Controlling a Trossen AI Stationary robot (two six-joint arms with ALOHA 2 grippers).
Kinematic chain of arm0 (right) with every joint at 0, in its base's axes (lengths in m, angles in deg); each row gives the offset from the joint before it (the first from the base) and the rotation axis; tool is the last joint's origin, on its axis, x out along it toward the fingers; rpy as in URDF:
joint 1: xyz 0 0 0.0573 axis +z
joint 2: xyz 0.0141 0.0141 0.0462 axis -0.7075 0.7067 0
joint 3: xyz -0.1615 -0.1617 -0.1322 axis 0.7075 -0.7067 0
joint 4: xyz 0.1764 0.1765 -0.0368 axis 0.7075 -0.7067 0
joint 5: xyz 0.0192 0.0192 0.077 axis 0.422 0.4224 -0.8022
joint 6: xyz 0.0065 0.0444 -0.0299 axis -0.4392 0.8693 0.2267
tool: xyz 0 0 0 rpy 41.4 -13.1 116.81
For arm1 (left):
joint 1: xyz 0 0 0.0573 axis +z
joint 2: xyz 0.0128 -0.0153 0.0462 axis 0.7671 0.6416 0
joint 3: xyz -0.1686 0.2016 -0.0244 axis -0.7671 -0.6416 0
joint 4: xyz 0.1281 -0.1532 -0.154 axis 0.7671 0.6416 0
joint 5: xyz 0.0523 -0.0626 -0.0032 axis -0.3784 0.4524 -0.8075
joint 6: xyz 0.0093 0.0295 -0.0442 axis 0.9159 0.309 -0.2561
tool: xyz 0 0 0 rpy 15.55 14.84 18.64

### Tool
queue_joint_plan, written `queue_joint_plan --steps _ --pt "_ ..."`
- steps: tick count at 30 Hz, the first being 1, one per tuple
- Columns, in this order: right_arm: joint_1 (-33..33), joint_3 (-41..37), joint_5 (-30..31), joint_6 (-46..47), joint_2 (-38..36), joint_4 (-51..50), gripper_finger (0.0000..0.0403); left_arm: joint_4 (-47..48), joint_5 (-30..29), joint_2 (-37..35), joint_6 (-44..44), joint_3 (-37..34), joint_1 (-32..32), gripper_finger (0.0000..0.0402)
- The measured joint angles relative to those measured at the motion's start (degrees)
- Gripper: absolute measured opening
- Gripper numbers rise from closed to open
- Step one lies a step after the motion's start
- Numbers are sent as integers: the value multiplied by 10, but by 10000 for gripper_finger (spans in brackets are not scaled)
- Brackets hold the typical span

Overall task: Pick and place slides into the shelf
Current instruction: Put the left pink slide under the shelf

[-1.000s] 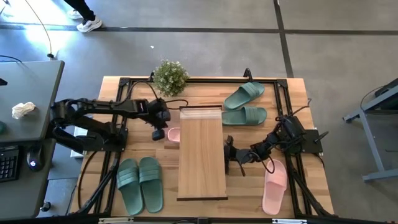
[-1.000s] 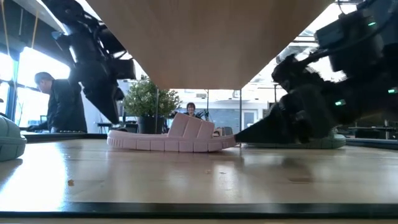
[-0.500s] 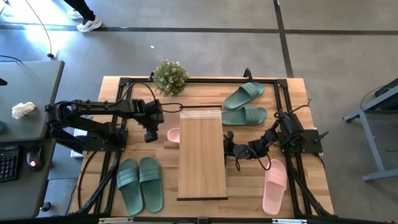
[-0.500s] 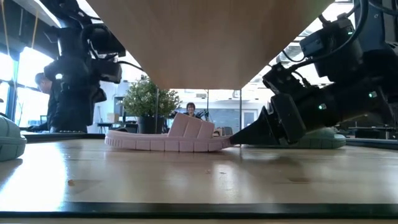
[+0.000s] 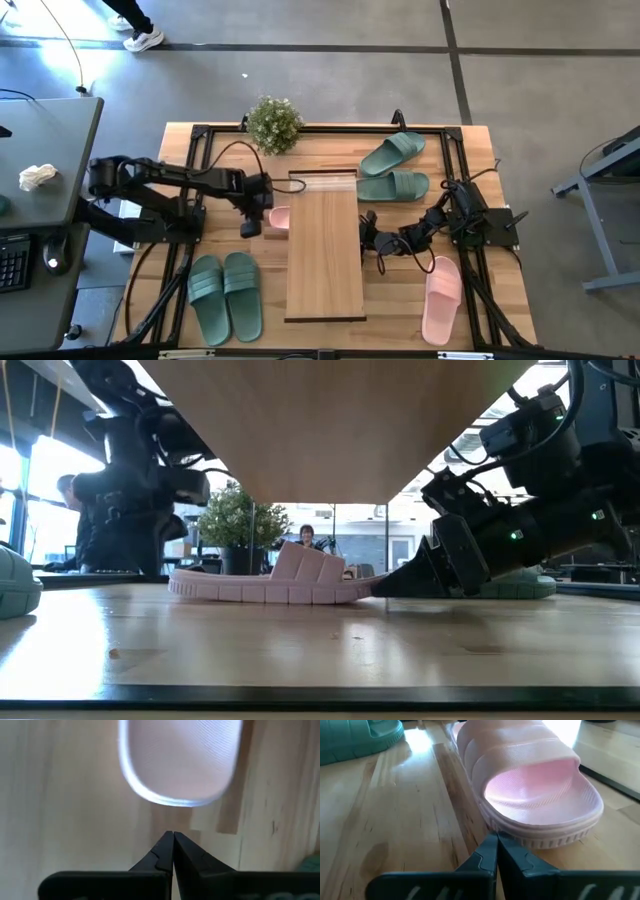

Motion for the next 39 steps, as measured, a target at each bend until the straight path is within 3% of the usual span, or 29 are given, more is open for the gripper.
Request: queue_joint_plan --steps 8,21,27,34,39 --pt "-2 0 3 1 0 0 0 -104 -13 18 10 0 -36 0" --pt "-11 0 83 66 0 -54 0 -162 -32 85 -6 0 -34 0" --pt "-15 0 109 52 0 -55 0 -180 -51 84 -19 0 -34 0" --pt "-14 0 111 57 0 -56 0 -176 -115 84 -33 0 -34 0" --pt "-13 0 100 56 0 -56 0 -168 -121 82 -33 0 -34 0"
